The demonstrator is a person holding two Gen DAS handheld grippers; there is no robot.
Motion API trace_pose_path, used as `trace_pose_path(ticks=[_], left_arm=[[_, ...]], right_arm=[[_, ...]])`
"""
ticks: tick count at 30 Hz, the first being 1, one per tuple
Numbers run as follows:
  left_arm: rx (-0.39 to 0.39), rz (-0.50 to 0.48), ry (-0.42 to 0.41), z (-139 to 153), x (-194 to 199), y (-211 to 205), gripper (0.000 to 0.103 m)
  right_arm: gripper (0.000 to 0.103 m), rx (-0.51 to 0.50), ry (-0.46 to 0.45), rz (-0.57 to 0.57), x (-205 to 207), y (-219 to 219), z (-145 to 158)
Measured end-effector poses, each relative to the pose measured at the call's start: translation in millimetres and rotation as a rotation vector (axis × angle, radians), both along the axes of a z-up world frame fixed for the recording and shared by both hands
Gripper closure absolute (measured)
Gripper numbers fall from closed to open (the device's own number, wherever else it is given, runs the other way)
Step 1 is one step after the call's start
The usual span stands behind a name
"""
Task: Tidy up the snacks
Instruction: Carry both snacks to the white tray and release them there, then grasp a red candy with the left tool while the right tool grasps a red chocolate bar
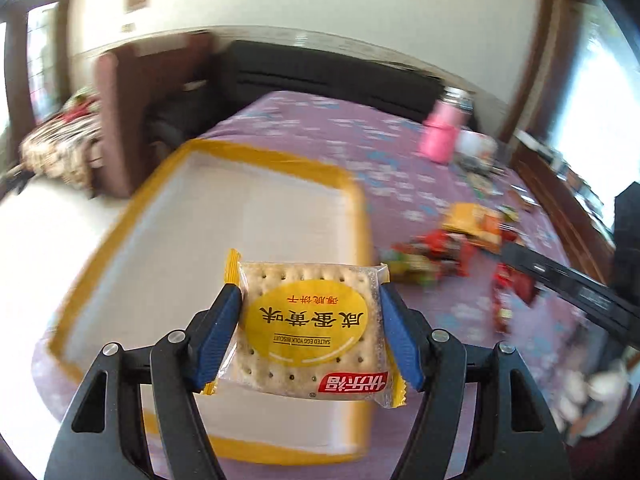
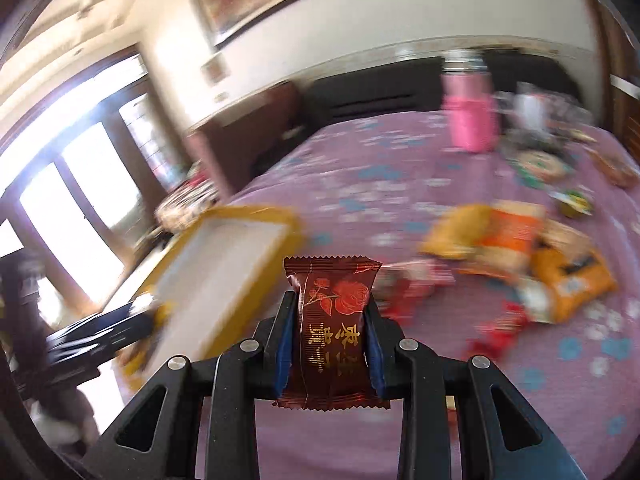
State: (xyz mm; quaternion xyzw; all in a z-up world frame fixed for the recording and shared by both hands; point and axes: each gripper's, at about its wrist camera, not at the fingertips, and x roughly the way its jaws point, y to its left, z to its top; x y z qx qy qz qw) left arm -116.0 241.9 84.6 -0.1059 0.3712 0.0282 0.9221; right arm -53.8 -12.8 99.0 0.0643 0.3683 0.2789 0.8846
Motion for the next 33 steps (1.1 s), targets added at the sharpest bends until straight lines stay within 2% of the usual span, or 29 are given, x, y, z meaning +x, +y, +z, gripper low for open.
trace_pose_path(ticks=[3,6,9,12,17,19,21,26,29,31,33], left_arm=[[0.04,0.078,0.021,-9.3,-2.8,28.4,0.034],[0.04,0.125,0.042,-19.5,-2.6,54.5,0.034],[0.038,0.157,0.055,-28.9,0.9,71.1,0.033],[0.002,0.176,0.073,-38.0,5.3,85.2,0.034],[-0.075,0.195,0.062,-39.3,-0.7,100.8,0.034],[-0.102,0.206,0.046,-37.3,-7.0,105.5,0.034],[-0.122,0.216,0.021,-33.2,-15.0,110.4,0.034],[-0.142,0.216,-0.067,-8.2,-32.4,102.4,0.034],[-0.126,0.193,-0.144,13.6,-43.0,87.9,0.033],[-0.132,0.169,-0.19,27.7,-48.6,75.3,0.03],[-0.155,0.132,-0.22,40.6,-51.9,61.2,0.021]], right_arm=[[0.072,0.004,0.051,0.122,-7.3,51.2,-1.0],[0.072,0.004,0.131,0.229,-12.3,103.2,-12.6],[0.072,-0.049,0.155,0.306,-21.3,150.5,-24.5],[0.072,-0.102,0.176,0.361,-29.1,186.5,-39.4],[0.069,-0.185,0.197,0.399,-38.1,218.9,-63.0],[0.068,-0.21,0.187,0.404,-43.6,224.5,-66.7],[0.063,-0.213,0.166,0.407,-49.0,225.8,-61.5],[0.051,-0.159,0.064,0.381,-57.4,202.4,-25.7],[0.049,-0.138,-0.023,0.313,-62.9,170.6,-3.0],[0.041,-0.15,-0.098,0.254,-64.4,147.1,6.6],[0.027,-0.174,-0.186,0.189,-65.8,115.7,14.9]])
